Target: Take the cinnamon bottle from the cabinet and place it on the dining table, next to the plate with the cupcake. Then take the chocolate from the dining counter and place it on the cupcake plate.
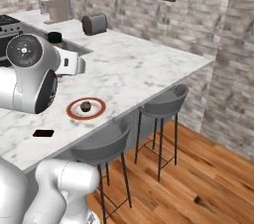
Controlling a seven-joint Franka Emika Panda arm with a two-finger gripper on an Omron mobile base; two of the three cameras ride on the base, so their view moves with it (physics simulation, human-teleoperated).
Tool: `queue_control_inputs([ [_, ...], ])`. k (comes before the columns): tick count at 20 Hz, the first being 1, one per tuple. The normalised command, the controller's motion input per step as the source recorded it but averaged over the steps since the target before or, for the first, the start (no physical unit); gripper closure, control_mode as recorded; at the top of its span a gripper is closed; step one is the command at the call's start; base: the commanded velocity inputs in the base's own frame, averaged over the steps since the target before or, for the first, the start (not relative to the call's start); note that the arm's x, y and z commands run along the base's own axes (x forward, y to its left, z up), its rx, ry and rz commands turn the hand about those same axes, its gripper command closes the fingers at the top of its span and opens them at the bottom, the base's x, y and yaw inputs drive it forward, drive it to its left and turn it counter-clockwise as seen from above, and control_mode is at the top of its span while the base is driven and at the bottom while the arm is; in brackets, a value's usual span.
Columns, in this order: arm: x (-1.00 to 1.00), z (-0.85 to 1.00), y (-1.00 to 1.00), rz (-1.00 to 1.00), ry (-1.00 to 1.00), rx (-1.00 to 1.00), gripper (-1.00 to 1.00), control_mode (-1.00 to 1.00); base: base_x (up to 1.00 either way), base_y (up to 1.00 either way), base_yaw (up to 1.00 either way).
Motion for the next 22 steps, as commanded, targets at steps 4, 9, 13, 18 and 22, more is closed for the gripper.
queue_control_inputs([
  [4,0.00,0.00,0.00,0.00,0.00,0.00,1.00,1.00,0.31,-0.51,0.20],
  [9,0.00,0.00,0.00,0.00,0.00,0.00,1.00,1.00,0.24,-0.48,0.24],
  [13,0.00,0.00,0.00,0.00,0.00,0.00,1.00,1.00,0.08,-0.49,0.30],
  [18,0.00,0.00,0.00,0.00,0.00,0.00,1.00,1.00,0.00,-0.43,0.42],
  [22,0.00,0.00,0.00,0.00,0.00,0.00,1.00,1.00,0.02,-0.52,0.29],
])
